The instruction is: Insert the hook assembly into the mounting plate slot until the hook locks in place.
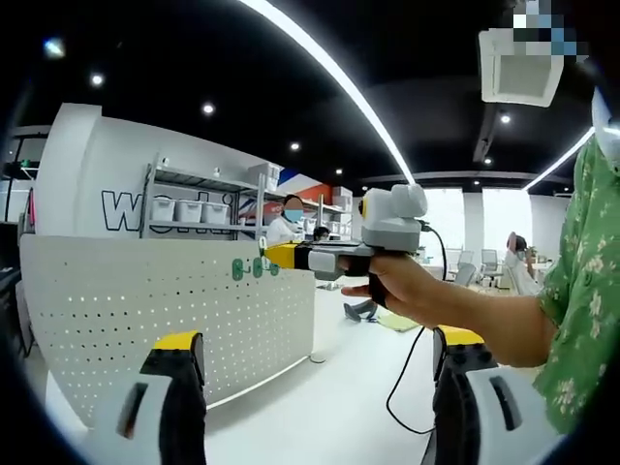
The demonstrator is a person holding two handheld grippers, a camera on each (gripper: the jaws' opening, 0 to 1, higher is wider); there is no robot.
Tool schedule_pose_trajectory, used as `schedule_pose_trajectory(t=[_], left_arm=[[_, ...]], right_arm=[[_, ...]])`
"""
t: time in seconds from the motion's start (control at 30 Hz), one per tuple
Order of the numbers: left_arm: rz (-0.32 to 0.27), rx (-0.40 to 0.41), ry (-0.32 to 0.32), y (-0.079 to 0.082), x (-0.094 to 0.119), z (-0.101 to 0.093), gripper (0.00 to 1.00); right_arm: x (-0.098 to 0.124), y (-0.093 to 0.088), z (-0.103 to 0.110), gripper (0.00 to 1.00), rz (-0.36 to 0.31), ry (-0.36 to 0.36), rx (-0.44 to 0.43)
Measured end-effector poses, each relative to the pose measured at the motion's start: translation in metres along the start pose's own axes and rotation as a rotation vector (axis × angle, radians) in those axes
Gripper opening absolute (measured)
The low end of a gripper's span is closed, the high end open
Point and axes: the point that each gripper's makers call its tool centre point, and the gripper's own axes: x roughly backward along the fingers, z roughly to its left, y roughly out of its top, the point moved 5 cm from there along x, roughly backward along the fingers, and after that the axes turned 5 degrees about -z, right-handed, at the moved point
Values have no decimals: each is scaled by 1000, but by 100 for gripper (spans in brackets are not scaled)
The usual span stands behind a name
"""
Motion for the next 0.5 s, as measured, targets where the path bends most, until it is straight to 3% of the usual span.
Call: schedule_pose_trajectory(t=[0.5], left_arm=[[5, -26, 95, -3, 7, 23, 100]], right_arm=[[-28, -4, -11, 1, 8, -35, 0]])
